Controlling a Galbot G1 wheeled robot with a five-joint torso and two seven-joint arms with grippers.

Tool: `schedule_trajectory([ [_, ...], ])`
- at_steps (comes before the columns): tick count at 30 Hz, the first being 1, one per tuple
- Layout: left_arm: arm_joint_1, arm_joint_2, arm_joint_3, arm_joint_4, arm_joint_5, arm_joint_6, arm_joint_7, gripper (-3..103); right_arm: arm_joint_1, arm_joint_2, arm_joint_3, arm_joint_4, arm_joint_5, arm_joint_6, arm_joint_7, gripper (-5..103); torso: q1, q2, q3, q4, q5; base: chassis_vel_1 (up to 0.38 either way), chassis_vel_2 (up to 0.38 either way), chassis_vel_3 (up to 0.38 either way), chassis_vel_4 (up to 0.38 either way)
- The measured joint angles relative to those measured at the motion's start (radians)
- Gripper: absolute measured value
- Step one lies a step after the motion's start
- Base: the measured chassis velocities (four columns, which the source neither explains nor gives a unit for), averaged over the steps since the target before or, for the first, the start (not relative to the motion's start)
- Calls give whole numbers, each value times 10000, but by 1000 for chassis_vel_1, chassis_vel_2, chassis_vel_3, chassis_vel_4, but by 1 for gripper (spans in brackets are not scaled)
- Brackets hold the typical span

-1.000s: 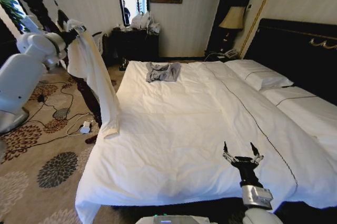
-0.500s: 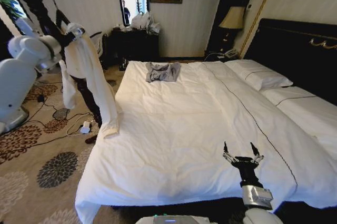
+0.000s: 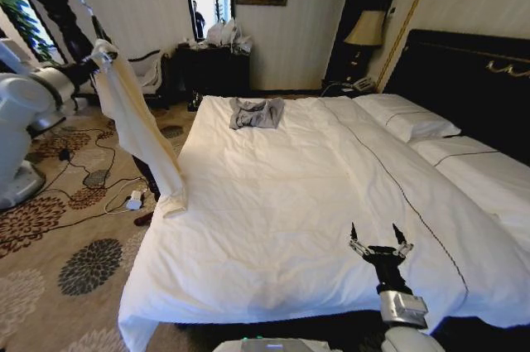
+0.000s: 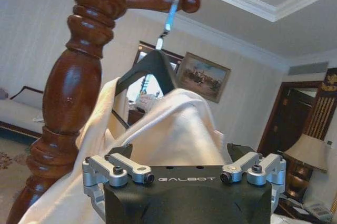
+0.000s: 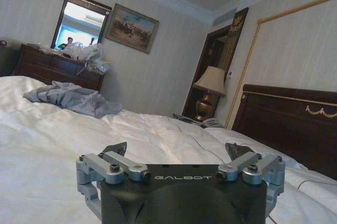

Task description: Pick up the clothes from the bed and hang them on the clothes hanger.

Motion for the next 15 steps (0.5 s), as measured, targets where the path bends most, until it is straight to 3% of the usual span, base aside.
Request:
schedule_trajectory([
  [10,1249,908,-977,-1114,157,-257,495,100,39,24,-111,-35,-19,-1,-20,100,1,0,0,2,0,0,0,0,0],
  [15,1632,1380,-1195,-1562,633,-758,929,100,64,-4,-130,-33,5,1,-31,100,2,0,1,0,0,0,0,0,0],
])
